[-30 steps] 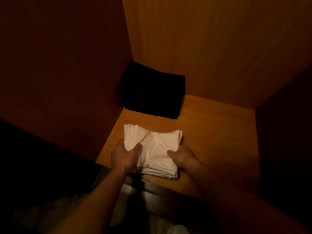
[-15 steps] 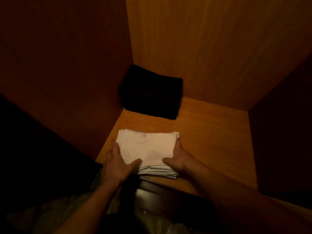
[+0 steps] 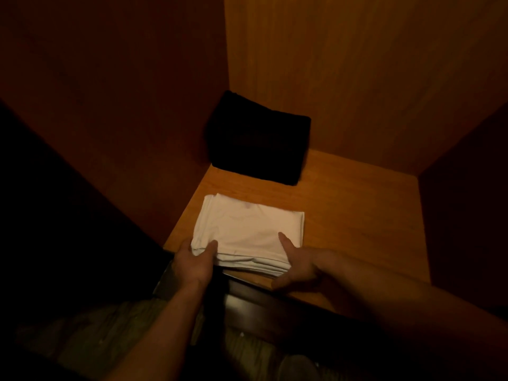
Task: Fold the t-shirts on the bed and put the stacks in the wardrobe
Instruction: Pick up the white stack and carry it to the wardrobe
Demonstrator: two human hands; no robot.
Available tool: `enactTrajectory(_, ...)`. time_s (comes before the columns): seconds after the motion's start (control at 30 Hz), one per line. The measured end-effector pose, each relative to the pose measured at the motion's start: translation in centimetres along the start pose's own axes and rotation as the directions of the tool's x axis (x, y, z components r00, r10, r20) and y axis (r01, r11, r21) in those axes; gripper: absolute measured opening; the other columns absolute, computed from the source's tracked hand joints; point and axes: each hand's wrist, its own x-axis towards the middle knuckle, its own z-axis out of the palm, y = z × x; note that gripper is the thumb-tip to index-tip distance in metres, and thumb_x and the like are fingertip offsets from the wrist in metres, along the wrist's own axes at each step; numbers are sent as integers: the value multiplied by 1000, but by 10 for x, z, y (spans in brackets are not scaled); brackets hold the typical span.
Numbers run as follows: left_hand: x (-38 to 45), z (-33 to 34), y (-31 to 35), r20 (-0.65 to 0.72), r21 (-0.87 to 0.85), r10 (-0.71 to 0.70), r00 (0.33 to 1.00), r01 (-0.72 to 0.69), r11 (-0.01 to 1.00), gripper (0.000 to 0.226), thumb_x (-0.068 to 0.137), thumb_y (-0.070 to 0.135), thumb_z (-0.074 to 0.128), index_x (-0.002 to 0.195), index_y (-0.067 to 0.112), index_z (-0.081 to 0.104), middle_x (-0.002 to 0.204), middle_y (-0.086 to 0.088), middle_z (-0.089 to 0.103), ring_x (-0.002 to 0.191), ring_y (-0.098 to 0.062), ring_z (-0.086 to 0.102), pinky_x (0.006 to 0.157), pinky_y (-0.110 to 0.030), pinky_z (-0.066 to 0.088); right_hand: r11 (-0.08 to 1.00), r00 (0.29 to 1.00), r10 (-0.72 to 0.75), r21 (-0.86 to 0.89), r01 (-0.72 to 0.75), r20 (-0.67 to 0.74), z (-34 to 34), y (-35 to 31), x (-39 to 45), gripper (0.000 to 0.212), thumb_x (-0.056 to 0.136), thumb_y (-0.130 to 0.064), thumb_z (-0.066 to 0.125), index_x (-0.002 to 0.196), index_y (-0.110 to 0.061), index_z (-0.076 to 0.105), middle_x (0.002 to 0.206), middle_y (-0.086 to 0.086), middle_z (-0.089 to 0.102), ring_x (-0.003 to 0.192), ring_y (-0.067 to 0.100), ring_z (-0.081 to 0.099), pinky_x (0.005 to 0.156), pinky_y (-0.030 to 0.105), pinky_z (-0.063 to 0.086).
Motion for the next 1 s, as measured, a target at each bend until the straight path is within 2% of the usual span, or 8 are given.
enactTrajectory(0.1,5,6,7,-41,-41,20,999,-22,999,58,88,24,73,138,6,51,134,-17,57,120,-35,56,96,-35,44,969,999,-48,241,50,-16,-4,0,7,115,85,-36,76,148,-50,-20,126,18,62,79,28,63,75,43,56)
enactTrajectory(0.23,20,14,7,-108,-51,61,992,-67,996,71,85,20,74,145,6,40,143,-20,47,129,-39,49,104,-41,42,980,962,-121,124,154,-245,-2,-9,26,106,89,-36,71,154,-38,-12,152,19,38,128,36,48,100,37,45)
enactTrajectory(0.37,25,22,9,-193,-37,98,976,-107,994,89,85,19,76,154,4,22,155,-20,27,142,-36,28,114,-43,31,973,919,-200,37,226,-340,-1,-14,45,103,90,-41,68,155,-37,-12,147,21,44,126,37,49,100,37,46)
enactTrajectory(0.47,44,25,4,-234,-137,31,972,-64,989,91,83,22,78,154,10,23,153,-19,33,140,-38,33,113,-48,35,960,878,-254,4,279,-405,-6,-9,57,100,90,-46,65,155,-39,-11,146,19,46,124,34,51,99,37,47)
enactTrajectory(0.67,59,24,5,8,-552,-90,996,80,830,79,91,18,69,156,22,24,147,-2,48,128,-25,53,109,-45,44,955,828,-244,23,296,-505,-2,-10,66,93,92,-49,61,155,-37,-6,143,15,49,123,32,52,101,40,46)
enactTrajectory(0.8,56,32,13,-113,-397,-6,994,-40,917,77,95,17,65,156,12,19,146,-5,44,134,-21,43,102,-16,32,936,775,-244,67,345,-583,-7,-14,63,90,94,-42,62,157,-27,0,151,11,41,132,28,45,107,37,41)
enactTrajectory(0.87,56,33,15,-158,-362,16,987,-73,929,66,95,15,63,152,6,30,141,-8,51,132,-25,47,99,-12,33,930,770,-247,79,359,-588,-6,-14,64,90,93,-41,63,157,-26,1,151,10,41,132,27,46,108,37,41)
enactTrajectory(1.0,58,34,20,83,-472,71,994,-24,881,67,89,27,67,149,18,39,136,-7,59,120,-19,60,109,-45,44,926,759,-213,120,358,-615,-7,-16,69,88,93,-37,64,158,-25,5,150,11,43,131,27,47,107,37,42)
